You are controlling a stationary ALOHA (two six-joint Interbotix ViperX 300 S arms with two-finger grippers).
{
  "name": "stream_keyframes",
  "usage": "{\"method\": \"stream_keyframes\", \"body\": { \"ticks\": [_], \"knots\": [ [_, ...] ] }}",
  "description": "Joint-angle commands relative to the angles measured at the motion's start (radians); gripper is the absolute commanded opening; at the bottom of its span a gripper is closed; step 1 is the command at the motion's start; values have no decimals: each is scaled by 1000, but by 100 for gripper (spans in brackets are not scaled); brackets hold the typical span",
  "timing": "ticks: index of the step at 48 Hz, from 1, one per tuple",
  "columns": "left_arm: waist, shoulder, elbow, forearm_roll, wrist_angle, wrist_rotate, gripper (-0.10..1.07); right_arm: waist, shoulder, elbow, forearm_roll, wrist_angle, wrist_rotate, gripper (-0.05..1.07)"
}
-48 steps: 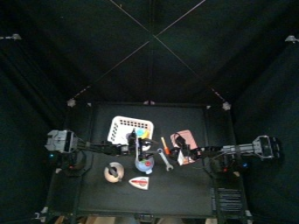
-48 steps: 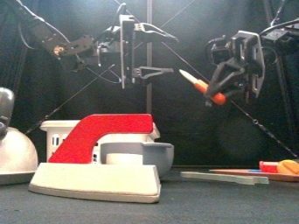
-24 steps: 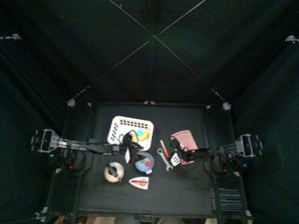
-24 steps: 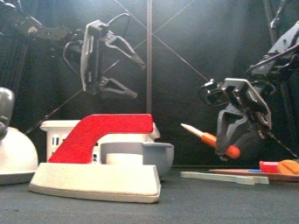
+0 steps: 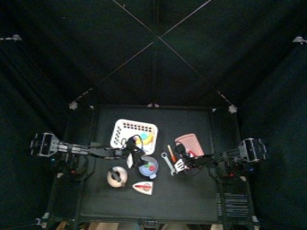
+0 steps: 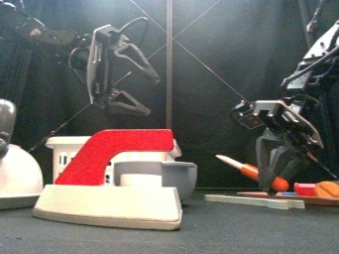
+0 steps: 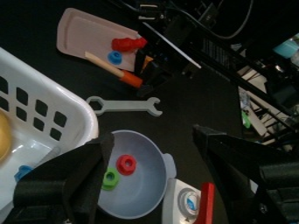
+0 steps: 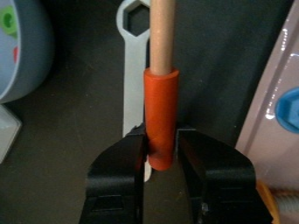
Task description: Place screwdriver next to wrench
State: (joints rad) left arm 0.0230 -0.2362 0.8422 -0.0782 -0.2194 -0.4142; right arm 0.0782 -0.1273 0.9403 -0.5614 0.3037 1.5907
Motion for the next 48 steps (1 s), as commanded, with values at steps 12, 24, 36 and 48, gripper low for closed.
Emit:
{"method": "stream_keyframes", "body": {
  "ticks": [12, 24, 36, 48],
  "knots": [
    [0, -14, -6, 2, -3, 0, 103, 71, -23, -97, 146, 212, -58, 41],
    [0, -14, -2, 3, -3, 0, 103, 63, 0, -184, 279, 390, -376, 41],
    [-2, -14, 15, -2, -3, -2, 103, -6, 25, -160, 324, 321, -440, 41],
    [-3, -14, 15, -3, -3, -2, 103, -21, 54, -135, 302, 245, -443, 42]
  ]
}}
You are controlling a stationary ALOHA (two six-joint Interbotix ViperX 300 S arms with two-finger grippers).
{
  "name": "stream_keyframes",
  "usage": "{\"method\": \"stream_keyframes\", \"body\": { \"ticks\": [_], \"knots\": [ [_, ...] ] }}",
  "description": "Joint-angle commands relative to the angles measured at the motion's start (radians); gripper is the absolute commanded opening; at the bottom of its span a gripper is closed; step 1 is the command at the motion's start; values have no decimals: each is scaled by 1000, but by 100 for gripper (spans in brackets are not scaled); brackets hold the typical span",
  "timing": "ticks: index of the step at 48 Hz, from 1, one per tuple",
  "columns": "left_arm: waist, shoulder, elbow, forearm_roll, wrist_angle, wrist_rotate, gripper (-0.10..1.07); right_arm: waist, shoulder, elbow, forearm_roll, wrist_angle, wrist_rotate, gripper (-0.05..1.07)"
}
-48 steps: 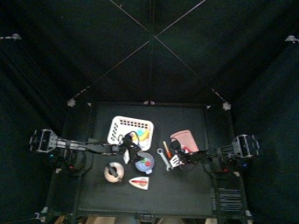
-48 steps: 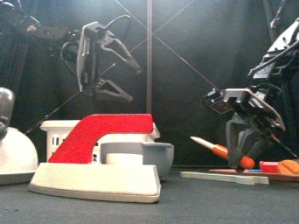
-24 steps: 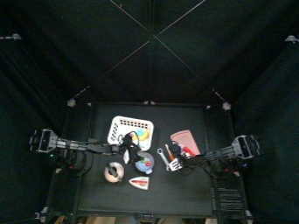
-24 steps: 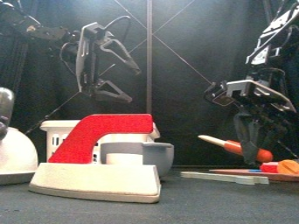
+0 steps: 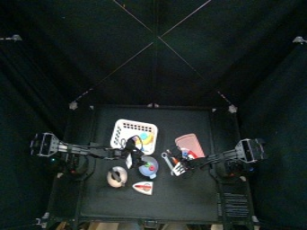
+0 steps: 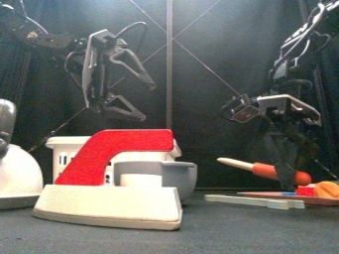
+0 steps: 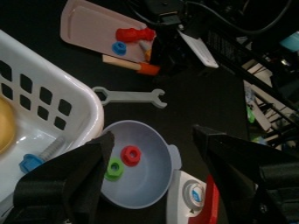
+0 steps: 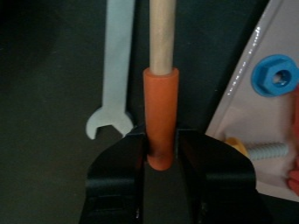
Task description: Place screwdriver next to wrench
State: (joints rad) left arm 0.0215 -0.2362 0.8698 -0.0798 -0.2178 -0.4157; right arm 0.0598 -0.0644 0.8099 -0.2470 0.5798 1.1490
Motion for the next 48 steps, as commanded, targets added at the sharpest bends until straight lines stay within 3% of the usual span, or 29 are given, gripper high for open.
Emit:
{"method": "stream_keyframes", "body": {
  "ticks": [1, 19, 48],
  "knots": [
    [-2, -14, -12, -2, -5, 0, 103, -5, -9, -3, -17, -37, -3, 43],
    [-3, -14, -12, -2, -5, 0, 103, -18, -5, 11, -25, -66, -3, 72],
    [-3, -14, -14, -2, -6, -2, 103, -12, -5, -9, -26, -60, -5, 73]
  ]
}}
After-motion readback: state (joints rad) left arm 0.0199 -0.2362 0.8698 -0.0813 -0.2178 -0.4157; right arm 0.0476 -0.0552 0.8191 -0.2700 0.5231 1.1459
